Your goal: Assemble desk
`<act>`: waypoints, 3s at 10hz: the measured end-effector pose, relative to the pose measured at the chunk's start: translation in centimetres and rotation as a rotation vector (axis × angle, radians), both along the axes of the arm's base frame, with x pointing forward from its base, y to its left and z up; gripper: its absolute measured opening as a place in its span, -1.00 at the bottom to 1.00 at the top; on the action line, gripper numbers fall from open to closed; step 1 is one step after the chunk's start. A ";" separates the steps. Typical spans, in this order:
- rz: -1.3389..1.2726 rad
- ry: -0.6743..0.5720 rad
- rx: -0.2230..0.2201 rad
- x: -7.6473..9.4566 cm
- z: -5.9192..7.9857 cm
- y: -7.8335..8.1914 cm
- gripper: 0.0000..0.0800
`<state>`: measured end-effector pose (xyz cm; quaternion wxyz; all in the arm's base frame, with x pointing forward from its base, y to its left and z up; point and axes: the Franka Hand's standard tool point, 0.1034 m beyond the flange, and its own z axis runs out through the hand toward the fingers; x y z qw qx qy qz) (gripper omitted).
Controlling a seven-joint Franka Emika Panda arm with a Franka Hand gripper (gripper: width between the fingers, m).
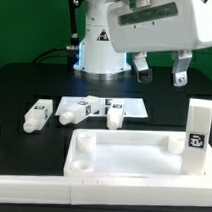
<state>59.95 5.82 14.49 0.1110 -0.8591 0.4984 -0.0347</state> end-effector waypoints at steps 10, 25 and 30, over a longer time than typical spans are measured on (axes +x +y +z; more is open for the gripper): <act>0.752 -0.128 -0.228 -4.7 -3.9 -2.3 0.62; 0.944 0.092 -0.060 -13.2 -8.8 -5.7 0.62; 0.836 0.229 -0.042 -19.5 -13.6 -3.8 0.62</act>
Offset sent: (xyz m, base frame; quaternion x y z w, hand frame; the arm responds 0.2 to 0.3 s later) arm -0.0676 -0.0206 -0.0325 -0.0181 -0.0169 -0.3210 0.9468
